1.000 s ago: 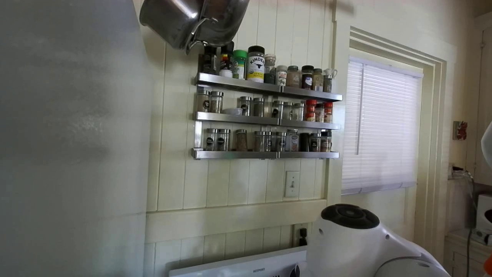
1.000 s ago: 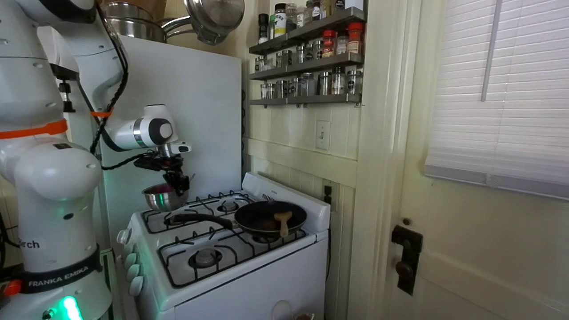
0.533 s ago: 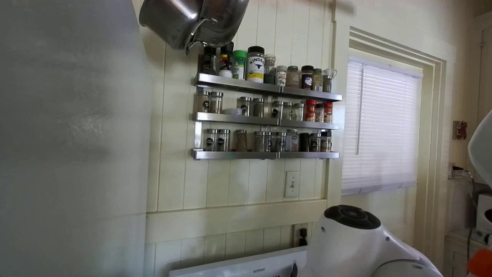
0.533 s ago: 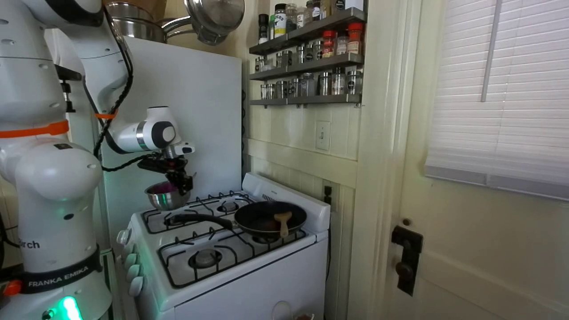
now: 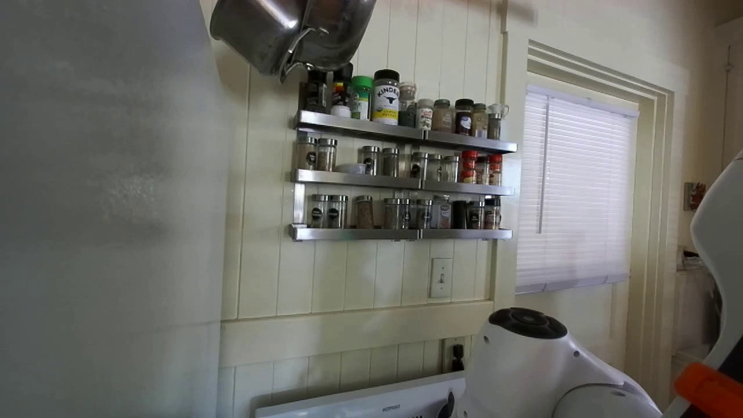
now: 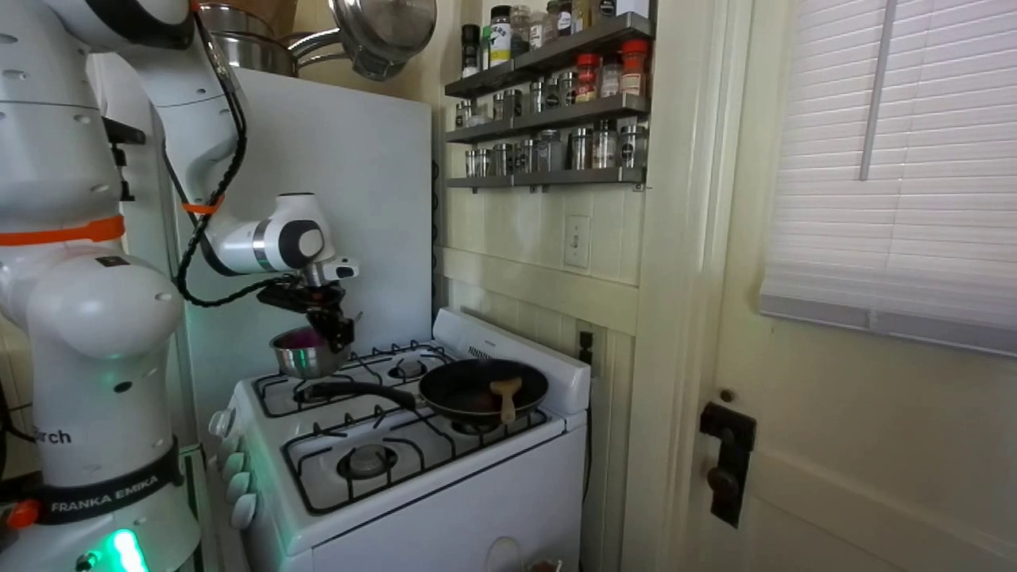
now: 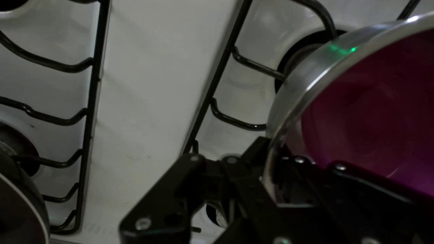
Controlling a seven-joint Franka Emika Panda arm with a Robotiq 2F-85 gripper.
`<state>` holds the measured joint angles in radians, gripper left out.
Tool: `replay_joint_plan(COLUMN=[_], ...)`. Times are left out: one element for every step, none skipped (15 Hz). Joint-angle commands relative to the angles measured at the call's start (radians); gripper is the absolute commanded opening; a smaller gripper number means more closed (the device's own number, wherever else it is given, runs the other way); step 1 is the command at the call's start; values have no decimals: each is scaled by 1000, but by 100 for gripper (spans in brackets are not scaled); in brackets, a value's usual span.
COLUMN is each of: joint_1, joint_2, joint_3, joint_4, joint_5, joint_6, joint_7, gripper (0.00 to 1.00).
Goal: Move the silver bowl forward, then use the wooden spoon to stir in the pan
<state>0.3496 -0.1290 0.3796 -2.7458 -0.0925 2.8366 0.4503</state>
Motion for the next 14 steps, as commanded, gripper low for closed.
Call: replay_joint_plan(joint_1=[5, 9, 19, 18, 23, 25, 28, 30, 31, 31, 36, 35, 34, 34], joint_2=[-8, -11, -11, -15, -16, -20, -24, -30, -36, -43, -61, -71, -73, -77], joint_3=[4, 3, -1, 0, -3, -2, -2, -2, -2, -1, -2, -1, -2, -1], joint_4=[0, -1, 0, 0, 0, 0, 0, 1, 3, 4, -12, -11, -5, -1], joint_5=[61, 76, 104, 110, 130, 141, 151, 159, 162, 160, 165, 157, 154, 150], joint_6=[-32, -41, -51, -58, -63, -70, -78, -90, -105, -120, -126, -142, -154, -168], joint_7=[-46, -59, -85, -96, -118, -133, -148, -162, -174, -180, -189, -193, -198, -201], gripper=[2, 2, 2, 2, 2, 2, 2, 2, 2, 2, 2, 2, 2, 2])
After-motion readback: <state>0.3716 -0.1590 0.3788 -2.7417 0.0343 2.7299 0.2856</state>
